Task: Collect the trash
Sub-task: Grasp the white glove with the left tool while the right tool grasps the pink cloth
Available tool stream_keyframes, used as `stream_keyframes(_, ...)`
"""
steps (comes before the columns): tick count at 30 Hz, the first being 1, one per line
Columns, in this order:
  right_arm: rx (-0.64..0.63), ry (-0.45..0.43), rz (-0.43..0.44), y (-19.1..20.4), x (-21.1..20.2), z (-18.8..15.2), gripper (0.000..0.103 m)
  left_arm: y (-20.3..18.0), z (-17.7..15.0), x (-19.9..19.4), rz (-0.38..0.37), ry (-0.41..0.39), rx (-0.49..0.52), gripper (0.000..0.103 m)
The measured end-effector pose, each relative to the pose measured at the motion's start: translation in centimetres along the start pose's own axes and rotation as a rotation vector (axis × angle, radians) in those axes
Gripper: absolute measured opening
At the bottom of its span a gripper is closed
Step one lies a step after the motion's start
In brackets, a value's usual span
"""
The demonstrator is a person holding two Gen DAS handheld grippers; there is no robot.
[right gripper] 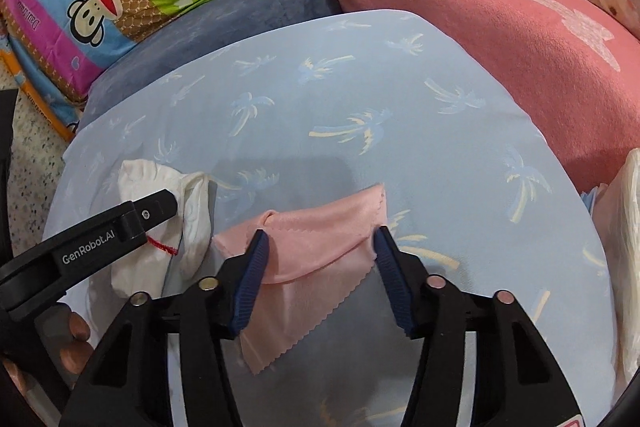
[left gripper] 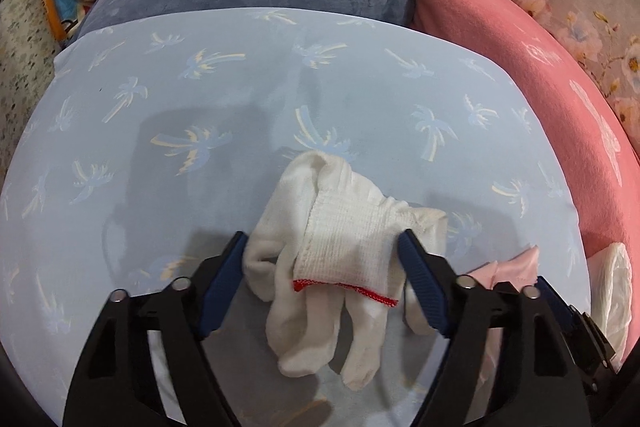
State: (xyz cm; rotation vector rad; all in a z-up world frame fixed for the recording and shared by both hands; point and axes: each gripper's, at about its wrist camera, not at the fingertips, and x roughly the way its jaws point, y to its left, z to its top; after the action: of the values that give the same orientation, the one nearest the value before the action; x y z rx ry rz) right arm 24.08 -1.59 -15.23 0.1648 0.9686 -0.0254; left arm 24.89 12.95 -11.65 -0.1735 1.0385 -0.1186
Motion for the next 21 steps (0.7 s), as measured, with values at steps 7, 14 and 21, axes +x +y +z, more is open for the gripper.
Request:
stream_keyframes(7,-0.013,0.027,0.028,0.1,-0.6,-0.9,0.003,-1.4,-0.5,-0.4,-0.066,0.024,0.042,0.019)
stream_keyframes(14,0.024,-0.005,0.054,-0.9,-3.7,-2.1,0.003,-2.8,-1.4,-2.6,-0.103,0.008,0.057,0.015)
stream_keyframes(21,0.08,-0.097,0.066,-3.4,-9.1,-1.9,0.003,-5.2,-2.2,-5.8,-0.127,-0.037,0.092,0.015)
